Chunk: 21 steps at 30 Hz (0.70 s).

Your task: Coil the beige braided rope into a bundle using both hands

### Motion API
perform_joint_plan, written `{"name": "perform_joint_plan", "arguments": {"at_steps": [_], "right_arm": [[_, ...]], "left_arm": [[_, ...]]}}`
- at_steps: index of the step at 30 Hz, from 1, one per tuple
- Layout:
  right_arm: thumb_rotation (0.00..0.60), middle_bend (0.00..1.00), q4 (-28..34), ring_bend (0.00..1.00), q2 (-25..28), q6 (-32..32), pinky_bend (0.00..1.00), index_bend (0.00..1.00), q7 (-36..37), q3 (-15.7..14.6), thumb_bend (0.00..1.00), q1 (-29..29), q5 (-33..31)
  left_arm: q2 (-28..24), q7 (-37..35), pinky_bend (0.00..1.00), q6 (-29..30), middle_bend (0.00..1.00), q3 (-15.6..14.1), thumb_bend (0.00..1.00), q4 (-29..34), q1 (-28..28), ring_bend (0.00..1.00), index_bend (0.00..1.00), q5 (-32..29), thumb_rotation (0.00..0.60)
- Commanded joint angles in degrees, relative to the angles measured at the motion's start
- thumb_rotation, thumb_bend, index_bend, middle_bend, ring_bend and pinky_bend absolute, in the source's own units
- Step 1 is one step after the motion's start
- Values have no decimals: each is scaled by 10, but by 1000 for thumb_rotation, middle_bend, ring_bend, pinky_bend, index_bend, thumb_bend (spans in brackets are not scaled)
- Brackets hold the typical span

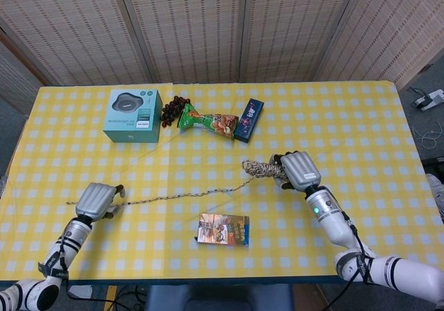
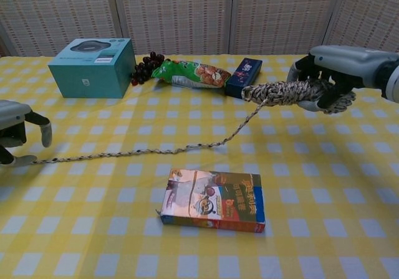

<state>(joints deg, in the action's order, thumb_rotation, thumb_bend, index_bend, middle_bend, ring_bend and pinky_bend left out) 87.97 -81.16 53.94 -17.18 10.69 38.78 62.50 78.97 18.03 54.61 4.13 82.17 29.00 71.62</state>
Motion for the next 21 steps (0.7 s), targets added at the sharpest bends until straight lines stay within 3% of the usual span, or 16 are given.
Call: {"name": "perform_joint_plan", "arguments": {"at_steps": [1,21], "right_arm": [[600,592,0,437,0,0,435,673,1,0,640,0,-1],[600,592,-12,440,-5,-3,443,678,14,-8,640,2,-4]], "left_arm": [[7,4,1000,-5,1000,-2,342,-3,3,1000,557,-6,600],[37,27,1000,-26,1000,2,342,-26,22,1000,605,-67,600]]}}
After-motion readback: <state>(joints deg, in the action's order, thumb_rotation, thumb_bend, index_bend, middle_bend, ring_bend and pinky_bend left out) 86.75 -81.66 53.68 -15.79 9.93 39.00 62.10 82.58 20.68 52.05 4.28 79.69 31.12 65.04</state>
